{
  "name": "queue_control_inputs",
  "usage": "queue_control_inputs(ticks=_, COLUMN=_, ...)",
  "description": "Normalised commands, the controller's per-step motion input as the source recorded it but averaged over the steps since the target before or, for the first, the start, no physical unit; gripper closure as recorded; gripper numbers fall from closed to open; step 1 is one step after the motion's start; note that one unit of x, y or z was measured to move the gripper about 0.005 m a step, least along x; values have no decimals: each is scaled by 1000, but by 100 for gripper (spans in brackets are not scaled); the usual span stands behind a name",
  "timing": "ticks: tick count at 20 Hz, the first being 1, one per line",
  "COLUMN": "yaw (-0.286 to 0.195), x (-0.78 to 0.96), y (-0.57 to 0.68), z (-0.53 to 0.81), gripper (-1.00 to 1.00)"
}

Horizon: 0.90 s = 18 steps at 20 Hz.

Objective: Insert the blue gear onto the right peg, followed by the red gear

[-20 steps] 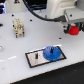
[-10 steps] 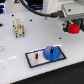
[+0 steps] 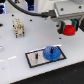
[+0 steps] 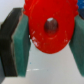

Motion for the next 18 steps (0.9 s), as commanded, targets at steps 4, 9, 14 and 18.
queue_control_inputs(ticks=4, yaw=0, x=616, y=-346, z=77, gripper=100)
queue_control_inputs(ticks=9, yaw=0, x=628, y=-298, z=42, gripper=100)
queue_control_inputs(ticks=14, yaw=0, x=544, y=-278, z=25, gripper=100)
queue_control_inputs(ticks=18, yaw=0, x=308, y=-114, z=-31, gripper=100)
